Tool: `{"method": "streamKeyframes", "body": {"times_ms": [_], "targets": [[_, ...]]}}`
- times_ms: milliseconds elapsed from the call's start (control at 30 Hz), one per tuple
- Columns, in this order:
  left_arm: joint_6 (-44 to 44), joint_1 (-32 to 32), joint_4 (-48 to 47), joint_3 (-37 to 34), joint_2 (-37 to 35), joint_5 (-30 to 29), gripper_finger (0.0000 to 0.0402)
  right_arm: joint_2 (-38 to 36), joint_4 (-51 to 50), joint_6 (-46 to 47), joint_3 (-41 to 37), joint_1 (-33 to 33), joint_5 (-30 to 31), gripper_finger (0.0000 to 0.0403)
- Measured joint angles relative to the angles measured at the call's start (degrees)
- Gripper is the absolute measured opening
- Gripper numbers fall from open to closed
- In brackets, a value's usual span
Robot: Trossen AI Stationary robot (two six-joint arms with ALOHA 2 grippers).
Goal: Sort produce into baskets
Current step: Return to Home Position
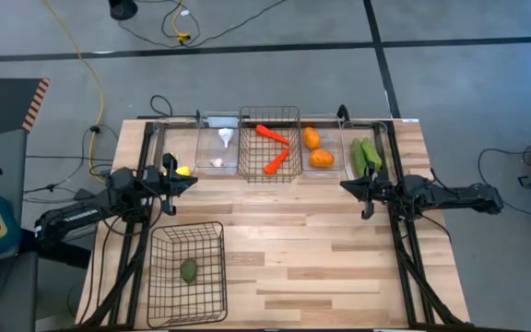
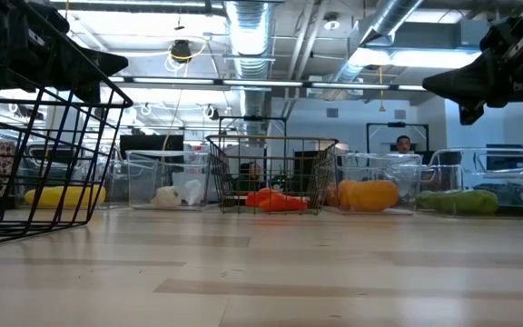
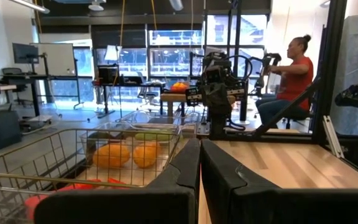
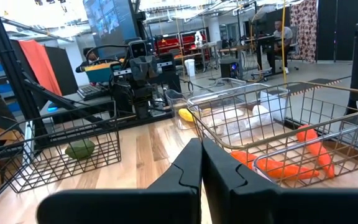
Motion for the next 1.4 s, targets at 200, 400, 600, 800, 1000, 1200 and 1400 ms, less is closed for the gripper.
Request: {"method": "streamKeyframes", "body": {"times_ms": [200,400,600,800,1000,1200,1400], "targets": [[0.00,0.00,-0.04,0.00,0.00,-0.14,0.0000,0.00,-0.01,-0.02,0.00,0.01,0.01,0.0036],[0.00,0.00,-0.07,0.00,0.00,-0.15,0.0000,0.00,-0.01,-0.01,-0.02,0.02,0.01,0.0036],[0.00,0.00,-0.23,0.00,0.00,-0.15,0.0000,0.00,0.00,0.01,0.00,0.00,0.01,0.0036],[-0.01,0.00,-1.59,0.00,0.02,-0.15,0.0000,0.00,-0.01,0.06,-0.02,0.02,0.01,0.0036],[-0.01,0.00,-2.17,0.00,0.00,-0.17,0.0000,0.00,-0.02,0.06,-0.02,0.01,0.01,0.0036],[0.02,0.00,-2.82,0.00,0.00,-0.22,0.0000,0.00,-0.01,0.03,-0.02,0.02,0.01,0.0036],[0.15,-0.02,-4.59,0.00,0.00,-0.26,0.0000,0.00,0.00,0.01,-0.01,0.00,0.01,0.0036]]}}
